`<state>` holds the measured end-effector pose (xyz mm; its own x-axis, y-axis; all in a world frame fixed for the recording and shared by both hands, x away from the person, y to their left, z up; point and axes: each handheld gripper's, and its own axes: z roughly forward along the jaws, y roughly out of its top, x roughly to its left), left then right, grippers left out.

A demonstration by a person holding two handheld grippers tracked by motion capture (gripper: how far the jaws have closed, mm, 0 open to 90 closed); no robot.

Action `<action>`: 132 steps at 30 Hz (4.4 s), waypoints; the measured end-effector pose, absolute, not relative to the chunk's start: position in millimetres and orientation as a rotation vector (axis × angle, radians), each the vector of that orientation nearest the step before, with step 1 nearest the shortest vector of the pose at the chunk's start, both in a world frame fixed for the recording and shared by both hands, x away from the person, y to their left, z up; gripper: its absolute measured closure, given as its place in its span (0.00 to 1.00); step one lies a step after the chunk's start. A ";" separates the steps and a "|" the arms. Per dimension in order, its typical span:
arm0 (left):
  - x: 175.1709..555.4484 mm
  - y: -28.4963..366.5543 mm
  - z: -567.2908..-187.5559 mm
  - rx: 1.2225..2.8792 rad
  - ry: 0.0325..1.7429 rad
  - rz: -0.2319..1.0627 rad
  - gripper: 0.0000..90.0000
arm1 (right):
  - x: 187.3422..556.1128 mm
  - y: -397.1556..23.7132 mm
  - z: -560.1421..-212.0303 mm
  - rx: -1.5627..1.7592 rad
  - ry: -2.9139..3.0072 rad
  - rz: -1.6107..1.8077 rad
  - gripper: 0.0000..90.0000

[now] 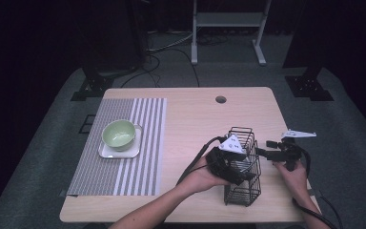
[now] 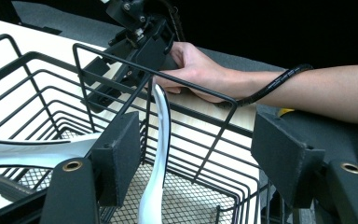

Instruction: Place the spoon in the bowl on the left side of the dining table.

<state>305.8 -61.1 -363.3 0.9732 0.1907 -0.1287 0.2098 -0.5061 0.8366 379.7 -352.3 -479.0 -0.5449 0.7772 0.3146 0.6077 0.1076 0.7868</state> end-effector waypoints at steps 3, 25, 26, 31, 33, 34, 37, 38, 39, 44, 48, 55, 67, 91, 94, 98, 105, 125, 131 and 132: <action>306.2 -63.6 -363.4 2.123 0.283 -0.023 0.39 | 379.7 -352.4 -479.0 1.394 2.198 1.418 0.20; 303.5 -82.6 -365.9 2.220 0.312 0.038 0.52 | 379.1 -352.8 -478.6 1.387 2.197 1.433 0.20; 303.6 -83.1 -366.1 2.228 0.311 0.041 0.52 | 379.2 -352.7 -478.7 1.385 2.197 1.432 0.20; 302.5 -86.5 -368.6 2.257 0.319 0.069 0.54 | 379.1 -352.6 -478.6 1.386 2.198 1.434 0.20; 302.2 -87.8 -369.9 2.267 0.316 0.075 0.55 | 379.2 -352.5 -478.7 1.384 2.199 1.433 0.20; 302.3 -87.9 -370.4 2.269 0.311 0.081 0.55 | 379.1 -352.5 -478.7 1.384 2.199 1.432 0.20; 302.3 -88.6 -370.8 2.272 0.314 0.088 0.57 | 378.9 -352.4 -478.5 1.384 2.198 1.433 0.20; 302.1 -88.8 -370.6 2.276 0.311 0.099 0.58 | 378.9 -352.4 -478.5 1.384 2.198 1.434 0.20; 301.8 -89.2 -370.5 2.282 0.310 0.105 0.58 | 378.9 -352.4 -478.5 1.384 2.198 1.434 0.20; 300.5 -91.9 -373.1 2.304 0.313 0.128 0.62 | 378.7 -352.3 -478.4 1.384 2.199 1.433 0.20; 300.3 -92.7 -374.6 2.315 0.307 0.157 0.68 | 378.6 -352.1 -478.4 1.385 2.201 1.432 0.20; 299.9 -95.4 -375.1 2.324 0.286 0.186 0.80 | 378.7 -352.1 -478.3 1.383 2.202 1.433 0.20; 298.8 -98.1 -375.1 2.319 0.259 0.198 0.94 | 378.6 -352.2 -478.3 1.384 2.201 1.438 0.20; 295.9 -86.4 -373.6 2.265 0.252 0.129 0.95 | 378.5 -352.6 -478.2 1.387 2.200 1.440 0.20; 294.3 -83.1 -371.1 2.249 0.255 0.134 0.95 | 378.7 -352.5 -478.3 1.387 2.200 1.440 0.20; 294.2 -80.4 -365.7 2.213 0.253 0.131 0.95 | 378.7 -352.5 -478.3 1.388 2.199 1.439 0.20; 296.5 -76.2 -355.6 2.164 0.272 0.109 0.95 | 378.8 -352.6 -478.4 1.387 2.200 1.439 0.20; 309.8 -49.6 -317.5 1.994 0.333 0.052 0.95 | 379.4 -352.0 -478.9 1.393 2.205 1.423 0.20; 310.8 -43.2 -306.1 1.950 0.337 0.035 0.95 | 379.7 -351.3 -479.2 1.392 2.207 1.414 0.20; 311.7 -41.6 -304.4 1.941 0.342 0.026 0.95 | 379.8 -351.3 -479.2 1.394 2.208 1.412 0.20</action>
